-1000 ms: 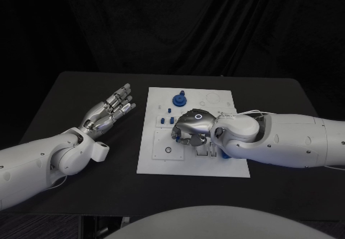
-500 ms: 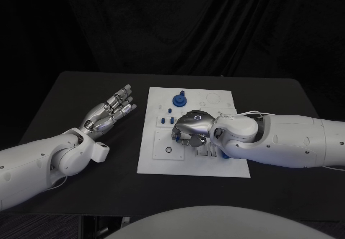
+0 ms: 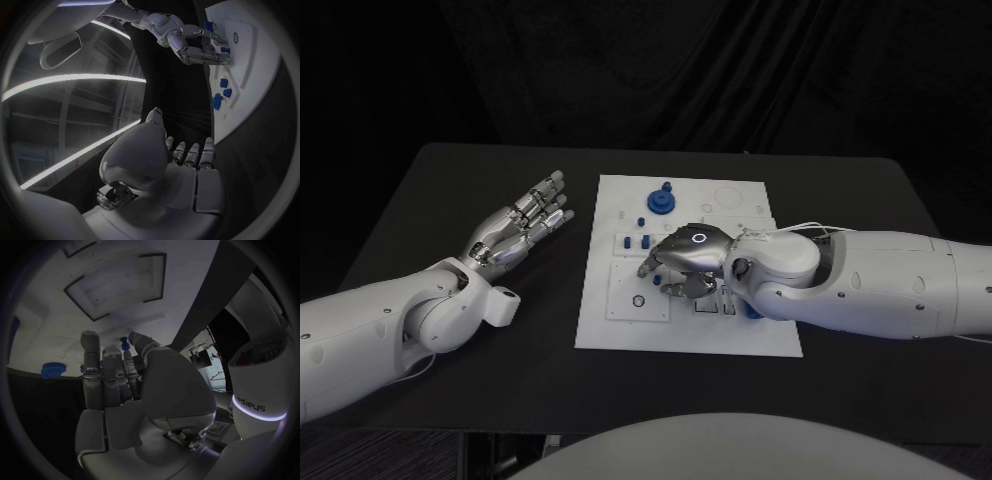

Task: Assemble the parts on the task board

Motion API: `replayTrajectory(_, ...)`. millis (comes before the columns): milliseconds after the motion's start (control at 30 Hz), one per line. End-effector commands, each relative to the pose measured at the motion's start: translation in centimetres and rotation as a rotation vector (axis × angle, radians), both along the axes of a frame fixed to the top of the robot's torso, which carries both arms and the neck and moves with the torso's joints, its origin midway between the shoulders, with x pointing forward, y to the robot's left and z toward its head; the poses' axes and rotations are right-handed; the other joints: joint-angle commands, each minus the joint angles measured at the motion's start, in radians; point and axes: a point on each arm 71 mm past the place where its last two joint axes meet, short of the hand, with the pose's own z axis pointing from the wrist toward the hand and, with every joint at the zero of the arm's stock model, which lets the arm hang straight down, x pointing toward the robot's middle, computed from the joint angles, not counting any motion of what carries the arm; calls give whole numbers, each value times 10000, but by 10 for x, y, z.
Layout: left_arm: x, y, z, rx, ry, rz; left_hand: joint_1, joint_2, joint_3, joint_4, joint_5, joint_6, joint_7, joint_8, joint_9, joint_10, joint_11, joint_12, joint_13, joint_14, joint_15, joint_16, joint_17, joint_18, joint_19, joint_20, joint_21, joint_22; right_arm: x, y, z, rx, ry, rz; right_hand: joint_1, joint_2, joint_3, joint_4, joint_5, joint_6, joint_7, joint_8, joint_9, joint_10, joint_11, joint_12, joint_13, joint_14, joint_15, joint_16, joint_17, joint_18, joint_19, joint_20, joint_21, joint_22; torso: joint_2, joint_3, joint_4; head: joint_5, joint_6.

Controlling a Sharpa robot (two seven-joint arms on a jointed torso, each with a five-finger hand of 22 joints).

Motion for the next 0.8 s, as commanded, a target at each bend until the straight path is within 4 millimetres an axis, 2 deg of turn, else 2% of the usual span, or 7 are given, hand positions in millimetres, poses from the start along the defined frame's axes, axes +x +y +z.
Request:
replayTrajectory(33, -2, 0, 7, -730, -717, -87, 102, 13, 42, 9, 35, 8, 48, 26, 9, 5, 42, -1, -12, 13, 61, -36, -17, -97, -13, 78, -68, -11, -2, -3, 0, -56, -8, -31, -172, 13, -163, 30, -36, -161, -55, 14, -58, -377, 10, 178, 106, -122, 5, -36, -36, 104, -97, 11, -77, 621, 1, 4, -6, 13, -1)
replayTrajectory(233, -2, 1, 7, -718, -723, -52, 104, 12, 41, 7, 35, 16, 54, 27, 10, 8, 43, 0, -11, 13, 64, -36, -17, -96, -11, 85, -67, -7, -2, -14, 10, 331, -266, -228, -328, 9, -420, 206, -26, -129, -106, 63, -90, -791, -25, 484, 247, -120, -1, 47, -23, 104, -69, 21, -25, 629, -5, 6, -2, 51, -1)
replayTrajectory(467, -3, 2, 7, -694, -734, -2, 106, 11, 41, 5, 43, 23, 57, 29, 11, 11, 42, 1, -10, 13, 65, -36, -17, -94, -9, 89, -66, -4, 8, -36, 49, 835, -996, -856, -316, 70, -537, 344, -15, 104, -22, 155, -81, -808, 29, 845, 351, 92, 10, 338, 166, 40, 171, 20, 446, 723, -4, 9, -3, 59, -1)
replayTrajectory(533, -3, 2, 7, -685, -735, 13, 107, 10, 41, 4, 49, 30, 58, 30, 13, 12, 41, 2, -10, 13, 65, -36, -17, -93, -6, 92, -64, 1, 11, -44, 62, 814, -1233, -1099, -369, 76, -635, 473, -12, 213, 39, 149, -134, -776, 37, 917, 281, 468, -12, 742, 465, -61, 579, 11, 1254, 871, -6, 5, -5, 52, -1)
replayTrajectory(667, -3, 1, 7, -681, -735, 14, 108, 9, 41, 3, 59, 29, 61, 30, 13, 15, 40, 3, -8, 13, 66, -36, -17, -92, -3, 95, -62, 7, 17, -62, 77, 482, -1570, -1684, -465, 39, -819, 696, -7, -142, -163, -14, -390, -873, 11, 820, 61, 697, -52, 937, 589, -106, 813, -24, 1608, 927, 1, -4, -3, -31, -1)
replayTrajectory(767, -3, -1, 7, -705, -742, -21, 108, 9, 41, 3, 59, 29, 61, 30, 13, 15, 40, 3, -8, 13, 66, -36, -17, -92, -3, 95, -62, 7, 22, -76, 80, 128, -1597, -2136, -464, -203, -1181, 1267, 33, -488, -593, 5, -705, -1120, 9, 600, -268, 904, -85, 1072, 647, -152, 1050, -67, 1953, 985, 7, -5, 9, -96, -1)
replayTrajectory(800, -3, -1, 7, -713, -744, -30, 108, 9, 41, 3, 59, 29, 61, 30, 13, 15, 40, 3, -8, 13, 66, -36, -17, -92, -3, 95, -62, 7, 23, -79, 80, 51, -1586, -2230, -442, -230, -1220, 1351, 34, -485, -633, 9, -733, -1109, 11, 593, -304, 911, -89, 1052, 618, -153, 1066, -69, 1957, 985, 7, -6, 10, -93, -1)
